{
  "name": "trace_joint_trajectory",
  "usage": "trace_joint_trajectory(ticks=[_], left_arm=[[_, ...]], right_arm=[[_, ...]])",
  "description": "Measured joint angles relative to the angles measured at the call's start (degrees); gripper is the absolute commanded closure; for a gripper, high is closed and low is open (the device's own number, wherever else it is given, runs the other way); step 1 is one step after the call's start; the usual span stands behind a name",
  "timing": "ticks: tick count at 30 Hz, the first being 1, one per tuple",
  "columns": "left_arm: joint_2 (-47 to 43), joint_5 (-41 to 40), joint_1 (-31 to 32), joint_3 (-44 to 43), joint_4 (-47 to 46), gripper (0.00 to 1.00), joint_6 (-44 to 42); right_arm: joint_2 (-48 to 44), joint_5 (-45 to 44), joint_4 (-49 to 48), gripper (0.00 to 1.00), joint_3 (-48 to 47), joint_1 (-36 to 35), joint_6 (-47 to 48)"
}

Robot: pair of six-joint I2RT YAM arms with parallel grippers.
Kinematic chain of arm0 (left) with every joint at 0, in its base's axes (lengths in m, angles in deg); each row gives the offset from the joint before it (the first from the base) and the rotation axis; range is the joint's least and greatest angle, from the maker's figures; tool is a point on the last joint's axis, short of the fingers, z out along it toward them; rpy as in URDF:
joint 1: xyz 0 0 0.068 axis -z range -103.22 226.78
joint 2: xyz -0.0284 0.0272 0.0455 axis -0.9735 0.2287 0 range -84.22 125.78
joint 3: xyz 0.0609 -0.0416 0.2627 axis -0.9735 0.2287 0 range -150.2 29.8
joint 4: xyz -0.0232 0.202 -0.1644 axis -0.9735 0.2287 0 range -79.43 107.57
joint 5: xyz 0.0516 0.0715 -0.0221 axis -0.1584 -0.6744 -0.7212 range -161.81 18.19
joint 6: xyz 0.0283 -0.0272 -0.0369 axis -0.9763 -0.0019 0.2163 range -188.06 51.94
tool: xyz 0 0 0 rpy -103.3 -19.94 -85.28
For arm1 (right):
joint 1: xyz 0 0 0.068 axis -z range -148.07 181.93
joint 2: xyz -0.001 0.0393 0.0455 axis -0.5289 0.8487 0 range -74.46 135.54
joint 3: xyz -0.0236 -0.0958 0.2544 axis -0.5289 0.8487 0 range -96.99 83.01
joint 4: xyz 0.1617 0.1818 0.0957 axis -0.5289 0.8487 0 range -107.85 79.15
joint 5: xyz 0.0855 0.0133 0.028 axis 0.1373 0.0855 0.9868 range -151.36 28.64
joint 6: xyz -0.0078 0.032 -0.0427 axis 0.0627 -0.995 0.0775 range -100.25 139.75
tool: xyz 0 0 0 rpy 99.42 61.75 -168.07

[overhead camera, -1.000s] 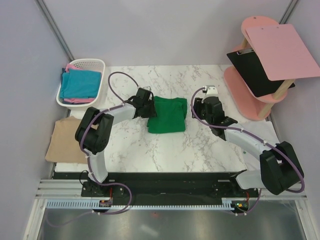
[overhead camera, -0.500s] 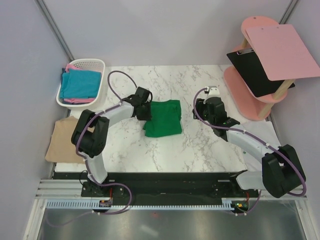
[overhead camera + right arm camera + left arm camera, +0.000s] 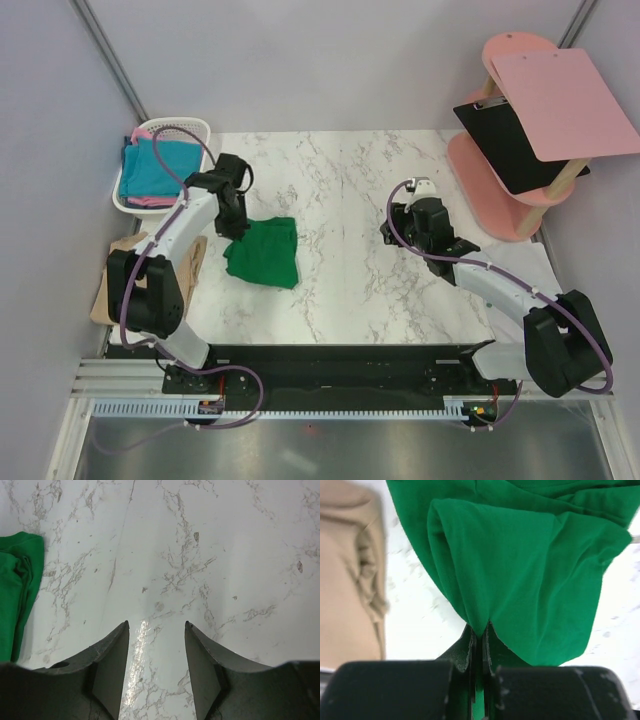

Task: Fold and stack the t-shirts
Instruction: Put the neatly folded tshirt into the corner of the board with the left arm

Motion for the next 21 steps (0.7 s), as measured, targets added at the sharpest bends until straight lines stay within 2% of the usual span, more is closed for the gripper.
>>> trace_joint_trajectory(ticks=[6,11,21], left_arm=[[-3.21,-2.45,-7.72,6.64,3.56,0.98,-1.62],[-4.85,-4.04,-12.94,8.07,4.55,0.98,-2.69],[-5.86,-16.09,-20.22,8.02,5.42,0.98,-2.89]], right_arm=[[2.32,3.78,-0.33,0.44,0.0,0.0,-0.74],[4.9,7.21,-0.44,0.44,0.0,0.0,-1.73],[7.43,11.93,-2.73,0.44,0.0,0.0,-3.21]])
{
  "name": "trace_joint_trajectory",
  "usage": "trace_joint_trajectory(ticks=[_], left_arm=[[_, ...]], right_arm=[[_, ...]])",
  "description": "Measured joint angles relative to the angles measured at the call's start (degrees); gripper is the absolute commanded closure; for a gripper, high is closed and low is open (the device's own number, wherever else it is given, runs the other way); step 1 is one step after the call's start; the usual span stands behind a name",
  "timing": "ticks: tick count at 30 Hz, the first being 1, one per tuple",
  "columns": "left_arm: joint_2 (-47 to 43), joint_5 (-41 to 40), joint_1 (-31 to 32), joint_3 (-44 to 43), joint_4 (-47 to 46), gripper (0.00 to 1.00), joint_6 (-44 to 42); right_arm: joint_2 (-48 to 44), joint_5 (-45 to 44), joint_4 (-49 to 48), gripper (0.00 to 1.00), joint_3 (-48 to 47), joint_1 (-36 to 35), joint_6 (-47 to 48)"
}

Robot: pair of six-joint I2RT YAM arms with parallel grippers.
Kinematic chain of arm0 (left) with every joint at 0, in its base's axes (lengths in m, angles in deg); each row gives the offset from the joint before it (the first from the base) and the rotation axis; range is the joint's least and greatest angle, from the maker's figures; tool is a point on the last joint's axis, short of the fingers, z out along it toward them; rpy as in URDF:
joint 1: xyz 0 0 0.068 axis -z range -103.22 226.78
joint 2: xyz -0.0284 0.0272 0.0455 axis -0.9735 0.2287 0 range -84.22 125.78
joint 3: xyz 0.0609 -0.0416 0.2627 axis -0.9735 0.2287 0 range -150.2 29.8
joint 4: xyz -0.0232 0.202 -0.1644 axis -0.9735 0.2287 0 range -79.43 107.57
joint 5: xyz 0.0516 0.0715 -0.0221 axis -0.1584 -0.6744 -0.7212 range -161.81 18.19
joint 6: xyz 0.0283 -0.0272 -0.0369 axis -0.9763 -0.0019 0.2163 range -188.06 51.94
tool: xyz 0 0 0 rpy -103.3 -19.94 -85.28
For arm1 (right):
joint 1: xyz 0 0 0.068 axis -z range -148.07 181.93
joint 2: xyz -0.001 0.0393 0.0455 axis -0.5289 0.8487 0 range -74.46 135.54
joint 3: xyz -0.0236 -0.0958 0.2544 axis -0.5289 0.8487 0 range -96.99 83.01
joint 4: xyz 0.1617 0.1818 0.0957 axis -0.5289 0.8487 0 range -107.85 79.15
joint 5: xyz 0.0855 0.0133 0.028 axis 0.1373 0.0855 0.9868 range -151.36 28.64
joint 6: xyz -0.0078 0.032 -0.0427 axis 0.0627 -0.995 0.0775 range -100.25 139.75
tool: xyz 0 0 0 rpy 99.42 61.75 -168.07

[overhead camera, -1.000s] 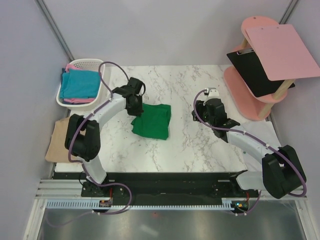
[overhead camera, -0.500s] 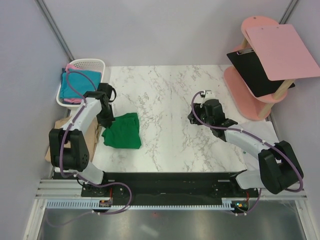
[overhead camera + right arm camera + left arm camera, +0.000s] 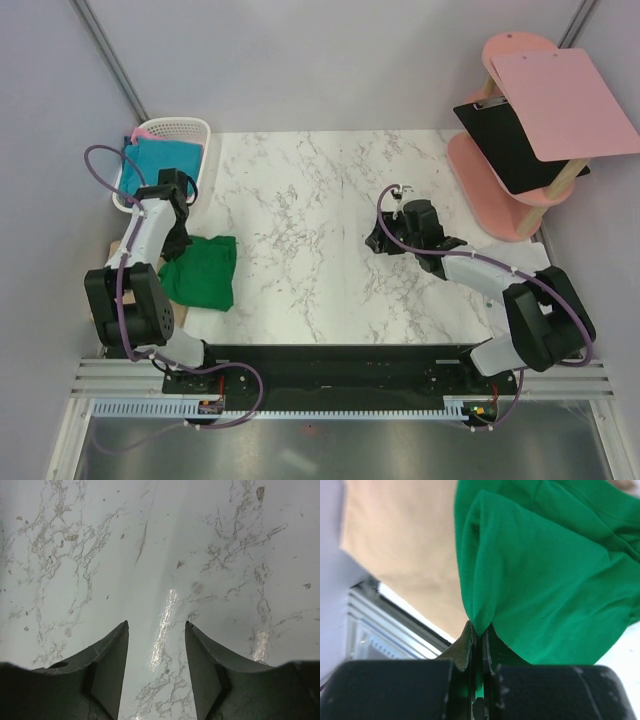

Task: Fold and stack the t-shirts
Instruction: Put the neatly folded tshirt into the corner of the board with the left arm

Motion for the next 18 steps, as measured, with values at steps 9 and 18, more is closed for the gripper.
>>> trace_joint_trajectory(ticks=[9,18], left_arm=[[1.01,-11.91,-9.22,-1.07,-0.42,0.98,0.79],[0.76,-17.81,-15.61,-2.27,-5.18,0.98,1.11]], right_arm=[[1.16,3.08,-0.42,0.43,0.07,0.0,-0.9],[5.05,6.64,-2.32,0.42,0.13,0.0,-2.1]])
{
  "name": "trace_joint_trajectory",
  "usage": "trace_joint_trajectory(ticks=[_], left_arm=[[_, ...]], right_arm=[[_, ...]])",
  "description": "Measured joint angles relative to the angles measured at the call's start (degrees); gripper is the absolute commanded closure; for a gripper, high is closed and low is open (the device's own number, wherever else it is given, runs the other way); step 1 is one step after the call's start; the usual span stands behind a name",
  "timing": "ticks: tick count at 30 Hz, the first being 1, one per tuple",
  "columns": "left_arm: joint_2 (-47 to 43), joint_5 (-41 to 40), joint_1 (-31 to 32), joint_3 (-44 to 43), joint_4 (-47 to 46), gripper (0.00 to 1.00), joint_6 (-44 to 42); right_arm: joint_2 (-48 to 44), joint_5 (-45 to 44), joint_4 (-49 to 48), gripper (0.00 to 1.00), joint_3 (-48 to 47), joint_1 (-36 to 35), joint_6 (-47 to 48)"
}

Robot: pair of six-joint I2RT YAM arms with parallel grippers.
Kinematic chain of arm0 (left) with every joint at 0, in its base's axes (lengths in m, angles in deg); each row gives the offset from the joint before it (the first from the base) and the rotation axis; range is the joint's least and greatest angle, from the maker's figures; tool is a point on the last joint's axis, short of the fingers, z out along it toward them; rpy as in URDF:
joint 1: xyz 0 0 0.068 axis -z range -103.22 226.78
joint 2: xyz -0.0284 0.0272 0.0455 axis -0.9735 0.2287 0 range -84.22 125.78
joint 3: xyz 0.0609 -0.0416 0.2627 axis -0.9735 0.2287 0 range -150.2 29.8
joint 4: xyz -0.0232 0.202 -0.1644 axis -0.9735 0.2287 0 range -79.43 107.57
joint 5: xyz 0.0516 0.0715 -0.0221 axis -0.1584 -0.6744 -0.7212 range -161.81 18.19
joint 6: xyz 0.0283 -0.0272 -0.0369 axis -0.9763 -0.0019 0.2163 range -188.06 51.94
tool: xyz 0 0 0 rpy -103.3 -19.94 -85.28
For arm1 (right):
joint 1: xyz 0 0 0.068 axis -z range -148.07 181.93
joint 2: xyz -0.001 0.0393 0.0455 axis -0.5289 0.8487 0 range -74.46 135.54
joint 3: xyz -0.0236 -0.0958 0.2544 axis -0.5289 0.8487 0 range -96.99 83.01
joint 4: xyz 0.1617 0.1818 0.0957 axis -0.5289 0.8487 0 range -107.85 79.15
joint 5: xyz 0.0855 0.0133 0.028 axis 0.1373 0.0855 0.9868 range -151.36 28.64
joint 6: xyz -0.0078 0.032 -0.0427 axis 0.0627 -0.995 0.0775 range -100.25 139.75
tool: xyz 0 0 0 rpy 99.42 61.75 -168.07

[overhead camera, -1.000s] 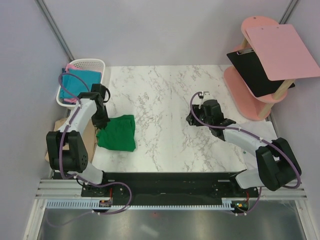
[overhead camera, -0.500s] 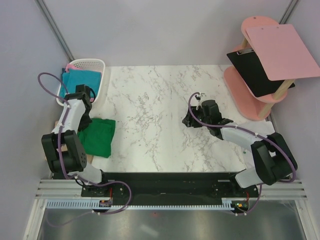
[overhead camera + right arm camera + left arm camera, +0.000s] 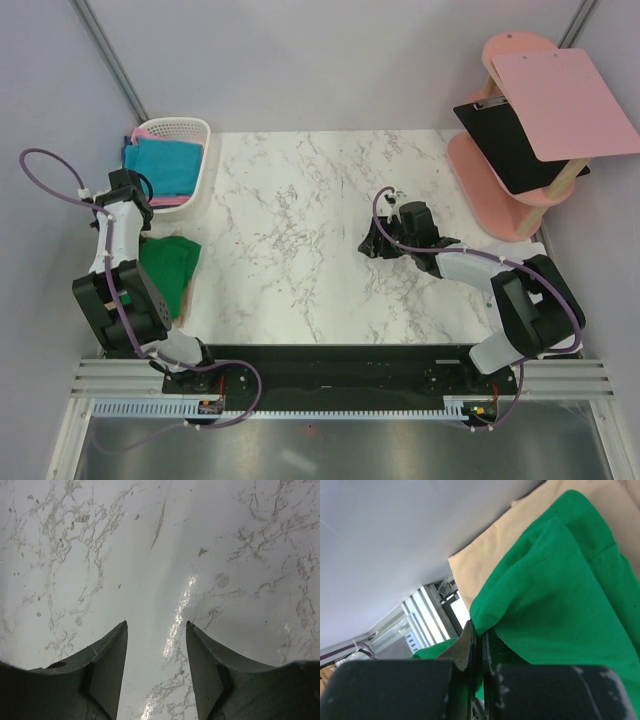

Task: Fold and stack the t-shirts
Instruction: Put the neatly folded tshirt into the corner of the board with the left arm

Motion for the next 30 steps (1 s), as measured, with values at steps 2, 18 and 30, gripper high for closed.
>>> trace_joint_trajectory(ticks=[2,18,30], left_arm=[[0.02,-0.39,-0.5,0.04,-1.22,0.98,-0.02],[9.11,1.18,-6.88,-4.7,-3.06,0.01,1.33],[3.28,10.78,-5.29,-6.43,-3.41,0.0,3.02]], right_arm=[[0.26,0.48,-0.22,0.41,0.0,0.0,-0.09],[1.88,3.82,-1.36,0.38,0.22,-0.02,-0.68],[1.62,4.15,-1.77,0.37,2.25,-0.13,-0.68]])
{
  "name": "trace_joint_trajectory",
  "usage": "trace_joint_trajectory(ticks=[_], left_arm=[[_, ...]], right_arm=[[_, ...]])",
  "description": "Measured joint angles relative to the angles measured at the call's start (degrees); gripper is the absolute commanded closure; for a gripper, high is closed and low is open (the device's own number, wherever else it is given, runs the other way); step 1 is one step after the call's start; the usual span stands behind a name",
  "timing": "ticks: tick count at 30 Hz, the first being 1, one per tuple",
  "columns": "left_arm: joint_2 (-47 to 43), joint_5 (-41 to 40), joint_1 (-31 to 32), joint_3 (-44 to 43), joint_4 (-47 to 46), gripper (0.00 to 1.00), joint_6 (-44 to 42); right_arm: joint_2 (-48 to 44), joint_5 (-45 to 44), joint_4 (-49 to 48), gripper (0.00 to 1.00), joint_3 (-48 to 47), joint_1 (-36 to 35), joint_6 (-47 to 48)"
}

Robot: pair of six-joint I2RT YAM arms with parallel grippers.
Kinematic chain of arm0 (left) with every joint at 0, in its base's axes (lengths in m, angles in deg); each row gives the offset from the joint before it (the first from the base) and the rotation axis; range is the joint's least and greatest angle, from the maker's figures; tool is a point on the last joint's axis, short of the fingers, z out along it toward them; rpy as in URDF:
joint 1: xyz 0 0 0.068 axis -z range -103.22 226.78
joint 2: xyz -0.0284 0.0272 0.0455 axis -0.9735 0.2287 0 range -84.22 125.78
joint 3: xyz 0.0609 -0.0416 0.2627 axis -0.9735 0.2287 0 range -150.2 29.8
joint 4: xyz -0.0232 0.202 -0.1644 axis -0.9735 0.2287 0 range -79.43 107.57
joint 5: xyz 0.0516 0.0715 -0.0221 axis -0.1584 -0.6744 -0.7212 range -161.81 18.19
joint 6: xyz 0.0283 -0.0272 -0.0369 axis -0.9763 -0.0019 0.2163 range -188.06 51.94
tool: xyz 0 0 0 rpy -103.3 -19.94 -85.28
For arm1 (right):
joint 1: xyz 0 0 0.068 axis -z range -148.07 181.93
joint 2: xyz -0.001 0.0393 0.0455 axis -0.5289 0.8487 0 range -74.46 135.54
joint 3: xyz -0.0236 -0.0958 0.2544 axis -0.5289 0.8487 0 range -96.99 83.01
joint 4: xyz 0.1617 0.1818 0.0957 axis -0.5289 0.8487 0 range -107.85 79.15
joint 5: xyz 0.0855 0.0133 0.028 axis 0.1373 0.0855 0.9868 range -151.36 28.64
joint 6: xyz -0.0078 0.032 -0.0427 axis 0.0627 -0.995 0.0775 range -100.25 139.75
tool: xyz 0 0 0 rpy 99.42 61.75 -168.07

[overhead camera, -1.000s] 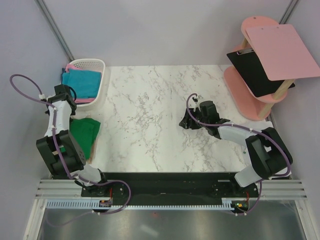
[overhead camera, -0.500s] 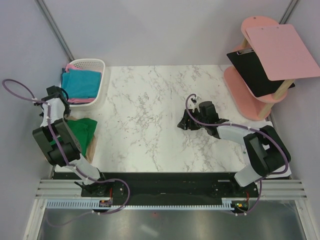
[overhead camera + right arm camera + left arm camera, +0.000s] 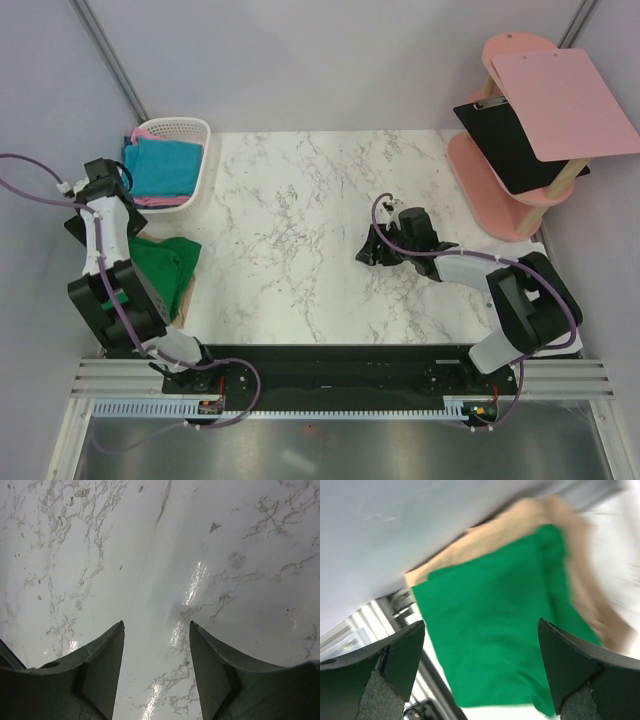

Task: Fold and stack the t-shirts
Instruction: Put the neatly folded tshirt into the corner of the board with the left arm

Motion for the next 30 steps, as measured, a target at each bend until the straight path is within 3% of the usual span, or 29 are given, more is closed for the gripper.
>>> trace_joint_trajectory(ticks=[4,9,12,16,18,24,30], left_arm=[[-10.21,7.45,6.47,0.7,-2.23,0.0,-1.16],[-21.05,14.64,25.09,0.09,-7.26,0.01,-2.45],[-19.85,15.82,36.57,-1.29,-9.29,0.0,-3.37],[-11.78,17.16,46.12,-2.51,-11.69,0.0,-4.7],[-6.4,18.36,49.59,-2.54,-12.72,0.0,-5.25],[4.42,23.89,54.69,-1.18,-16.15,0.0,-6.03],[7.52,28.39,54.6,3.21,-21.49,0.0,-7.41]], right_arm=[[-1.64,-1.03,0.74,0.36,0.59,0.0,0.04],[-6.88,-4.9,2.95,0.33,1.49,0.0,0.2],[-10.19,-9.33,5.05,0.25,1.42,0.0,1.16],[-12.79,-18.84,11.85,0.11,-0.35,-0.11,3.17],[-13.73,-24.17,14.93,0.02,-1.81,-0.11,4.22],[-15.67,-36.57,18.84,0.02,-5.11,0.13,7.06],[-12.81,-37.92,15.28,0.02,-5.09,1.7,10.16]])
